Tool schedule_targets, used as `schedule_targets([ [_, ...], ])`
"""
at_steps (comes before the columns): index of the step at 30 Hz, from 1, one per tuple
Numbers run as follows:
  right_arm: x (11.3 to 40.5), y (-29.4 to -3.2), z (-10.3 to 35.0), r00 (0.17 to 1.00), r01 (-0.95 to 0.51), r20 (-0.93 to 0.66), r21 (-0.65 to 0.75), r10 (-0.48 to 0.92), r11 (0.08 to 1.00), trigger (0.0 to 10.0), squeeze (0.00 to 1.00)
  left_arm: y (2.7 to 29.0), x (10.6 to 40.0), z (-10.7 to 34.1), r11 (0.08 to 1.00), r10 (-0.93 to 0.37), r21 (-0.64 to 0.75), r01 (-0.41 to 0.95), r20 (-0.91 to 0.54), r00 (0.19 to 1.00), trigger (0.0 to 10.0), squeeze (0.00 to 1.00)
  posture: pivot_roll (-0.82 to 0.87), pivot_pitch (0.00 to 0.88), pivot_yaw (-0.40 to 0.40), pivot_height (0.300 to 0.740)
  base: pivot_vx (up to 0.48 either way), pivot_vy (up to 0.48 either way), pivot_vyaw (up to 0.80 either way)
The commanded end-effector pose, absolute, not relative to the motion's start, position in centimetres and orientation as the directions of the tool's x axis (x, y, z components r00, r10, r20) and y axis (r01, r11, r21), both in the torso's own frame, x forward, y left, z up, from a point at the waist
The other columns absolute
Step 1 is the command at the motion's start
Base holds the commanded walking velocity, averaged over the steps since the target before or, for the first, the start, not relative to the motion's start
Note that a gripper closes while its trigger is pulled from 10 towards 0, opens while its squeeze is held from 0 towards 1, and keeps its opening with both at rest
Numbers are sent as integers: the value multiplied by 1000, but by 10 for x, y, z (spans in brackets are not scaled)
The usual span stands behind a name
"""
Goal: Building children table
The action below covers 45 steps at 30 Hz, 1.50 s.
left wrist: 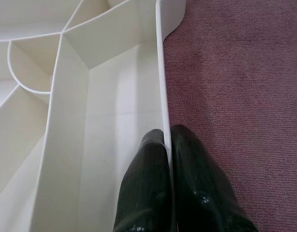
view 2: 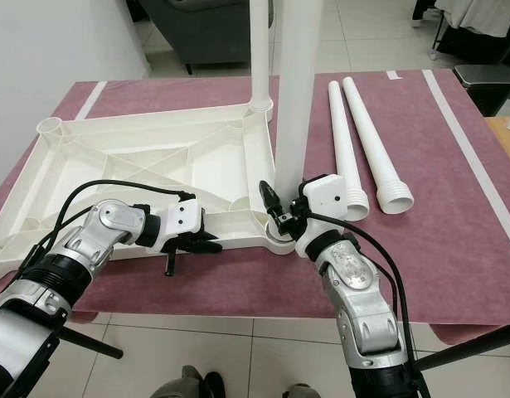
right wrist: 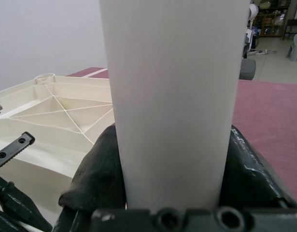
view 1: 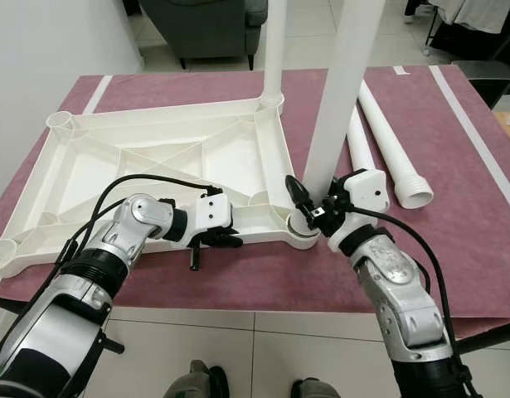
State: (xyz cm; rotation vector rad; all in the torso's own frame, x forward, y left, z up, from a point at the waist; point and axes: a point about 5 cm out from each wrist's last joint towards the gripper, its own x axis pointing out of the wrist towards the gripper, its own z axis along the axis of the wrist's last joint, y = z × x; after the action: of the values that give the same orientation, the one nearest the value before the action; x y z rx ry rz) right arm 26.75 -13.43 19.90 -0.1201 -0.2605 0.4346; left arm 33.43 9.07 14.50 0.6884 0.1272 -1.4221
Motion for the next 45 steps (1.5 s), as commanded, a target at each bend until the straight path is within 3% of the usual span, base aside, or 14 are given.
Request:
schedule_targets([
  [1, 264, -132, 193, 875, -413, 206, -152, 438, 898, 10000, 0, 87, 335, 148, 27, -882, 371, 928, -428, 197, 10000, 0, -112, 141, 147, 740, 0, 0, 0],
  [14, 253, -126, 175, 825, -526, 128, -181, 550, 831, 10000, 0, 84, 336, 147, 45, -885, 361, 931, -417, 205, 10000, 0, -122, 135, 156, 740, 0, 0, 0],
  [22, 247, -127, 164, 665, -733, -31, -218, 746, 645, 10000, 0, 84, 335, 147, 43, -887, 356, 933, -416, 199, 10000, 0, -121, 130, 163, 740, 0, 0, 0],
  [45, 271, -132, 164, 522, -851, -111, -135, 845, 508, 10000, 0, 79, 329, 159, 42, -915, 385, 922, -356, 191, 10000, 0, -96, 144, 154, 740, 0, 0, 0],
])
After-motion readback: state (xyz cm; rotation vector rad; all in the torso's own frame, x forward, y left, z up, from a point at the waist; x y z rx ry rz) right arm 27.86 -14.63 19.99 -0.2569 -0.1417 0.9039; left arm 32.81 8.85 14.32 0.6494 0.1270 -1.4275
